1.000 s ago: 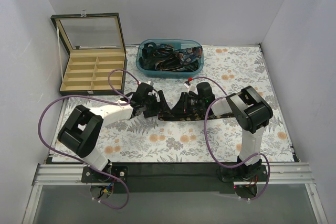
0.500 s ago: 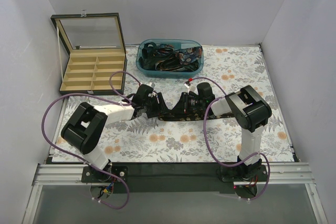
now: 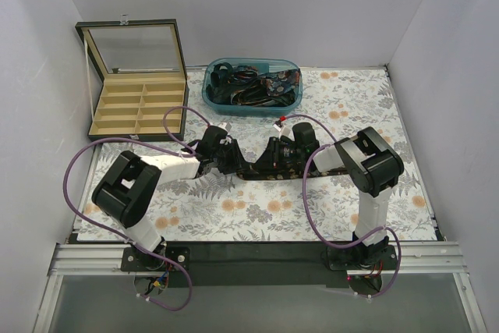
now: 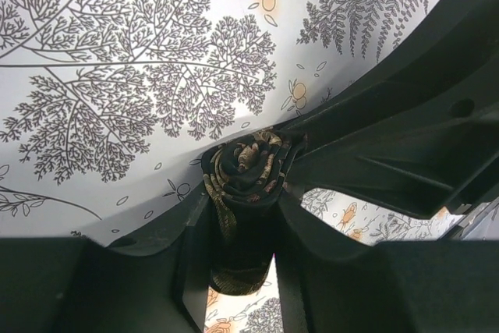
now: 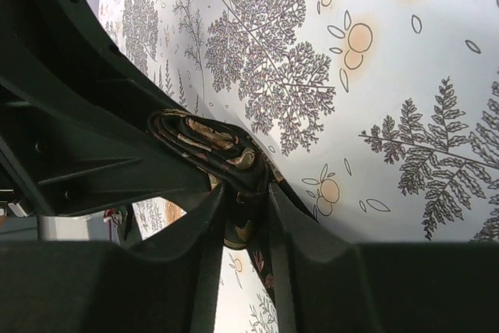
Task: Roll the ties
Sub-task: Roll the tie
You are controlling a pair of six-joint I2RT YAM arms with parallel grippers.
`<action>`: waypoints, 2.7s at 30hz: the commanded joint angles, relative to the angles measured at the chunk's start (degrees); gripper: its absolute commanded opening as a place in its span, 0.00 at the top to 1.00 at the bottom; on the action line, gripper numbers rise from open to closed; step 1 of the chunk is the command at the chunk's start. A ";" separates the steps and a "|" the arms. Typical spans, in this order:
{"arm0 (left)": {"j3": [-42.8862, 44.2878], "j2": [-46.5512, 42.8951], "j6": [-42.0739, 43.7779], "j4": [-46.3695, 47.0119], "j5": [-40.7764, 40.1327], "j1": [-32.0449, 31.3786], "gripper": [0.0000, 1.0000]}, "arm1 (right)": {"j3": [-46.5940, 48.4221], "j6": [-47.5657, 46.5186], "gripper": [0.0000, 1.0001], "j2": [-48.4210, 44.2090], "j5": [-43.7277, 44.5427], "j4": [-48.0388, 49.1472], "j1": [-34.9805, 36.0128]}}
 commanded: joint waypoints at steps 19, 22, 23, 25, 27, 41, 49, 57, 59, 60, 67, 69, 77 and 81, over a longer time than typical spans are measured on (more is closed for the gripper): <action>6.72 -7.46 11.61 -18.28 -8.79 -0.14 0.79 | -0.34 -25.33 0.52 -19.22 23.40 -28.78 0.17; 9.18 -6.94 13.46 -24.68 -15.27 -0.14 0.79 | -0.61 -26.91 0.51 -21.16 26.48 -31.33 0.25; 10.84 -6.85 14.77 -26.37 -16.61 -0.14 0.79 | -0.61 -27.35 0.51 -21.69 27.10 -31.86 0.25; 12.08 -6.67 16.01 -30.14 -21.09 -0.14 0.79 | -0.52 -28.32 0.51 -22.92 29.12 -33.18 0.25; 13.40 -6.41 17.59 -32.18 -25.47 -0.14 0.78 | -0.26 -29.19 0.51 -23.45 30.53 -33.97 0.25; 21.58 1.59 19.97 -46.95 -48.24 -3.57 0.73 | 0.27 -30.52 0.50 -26.53 37.39 -36.88 0.34; 27.81 11.24 13.92 -55.82 -55.99 -9.72 0.70 | -0.17 -30.69 0.45 -27.41 41.94 -37.76 0.34; 37.39 19.25 9.34 -63.73 -60.64 -15.08 0.64 | -1.83 -29.03 0.36 -29.25 47.49 -37.76 0.34; 38.89 21.00 8.90 -64.88 -61.09 -16.22 0.60 | -2.54 -28.23 0.35 -29.52 48.99 -37.32 0.25; 40.38 21.36 8.81 -65.23 -60.92 -16.92 0.58 | -2.80 -28.06 0.35 -29.87 49.78 -36.97 0.34; 43.11 23.57 8.46 -65.59 -58.29 -19.04 0.44 | -6.66 -26.21 0.33 -31.80 51.72 -33.80 -0.45; 43.29 23.57 8.46 -64.98 -57.58 -19.30 0.41 | -7.20 -25.77 0.33 -32.33 51.63 -33.01 -0.80; 44.09 22.34 8.46 -62.17 -53.01 -19.48 0.38 | -9.31 -24.98 0.33 -35.05 50.93 -30.73 -1.95; 42.94 21.46 8.55 -58.91 -50.37 -19.57 0.37 | -9.66 -24.98 0.33 -35.85 50.31 -30.37 -2.30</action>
